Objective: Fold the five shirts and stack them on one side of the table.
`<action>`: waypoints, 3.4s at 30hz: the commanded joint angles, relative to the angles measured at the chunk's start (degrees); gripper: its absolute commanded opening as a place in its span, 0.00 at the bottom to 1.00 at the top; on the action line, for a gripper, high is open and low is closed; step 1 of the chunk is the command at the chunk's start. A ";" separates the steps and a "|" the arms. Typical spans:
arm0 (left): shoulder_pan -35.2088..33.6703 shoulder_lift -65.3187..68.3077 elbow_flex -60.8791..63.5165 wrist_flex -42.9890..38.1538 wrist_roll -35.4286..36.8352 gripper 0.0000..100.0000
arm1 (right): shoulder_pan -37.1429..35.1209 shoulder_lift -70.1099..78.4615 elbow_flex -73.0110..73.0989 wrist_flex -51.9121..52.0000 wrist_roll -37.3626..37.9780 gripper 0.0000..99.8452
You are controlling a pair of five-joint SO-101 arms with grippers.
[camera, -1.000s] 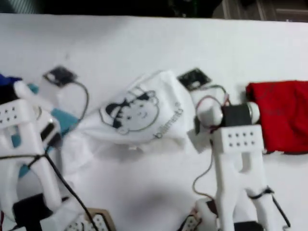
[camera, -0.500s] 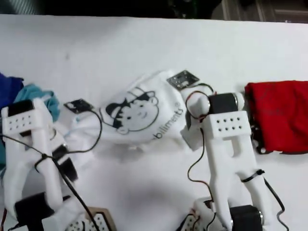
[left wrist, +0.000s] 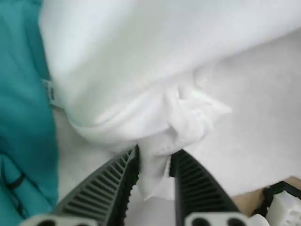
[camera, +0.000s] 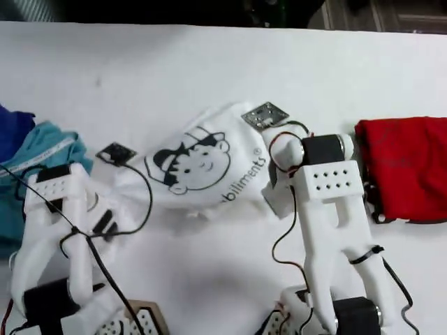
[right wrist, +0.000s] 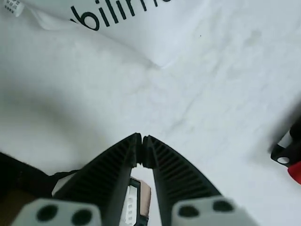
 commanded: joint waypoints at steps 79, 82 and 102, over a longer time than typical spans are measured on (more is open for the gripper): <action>6.20 -26.77 -42.02 19.69 5.27 0.02 | 1.27 39.16 -49.14 -0.75 41.32 0.02; 6.90 -26.68 -38.86 19.43 2.90 0.02 | -2.86 44.62 -49.32 -4.44 41.05 0.02; -3.30 -26.51 -8.97 -0.79 10.37 0.02 | -9.45 62.99 -83.08 0.40 6.77 0.37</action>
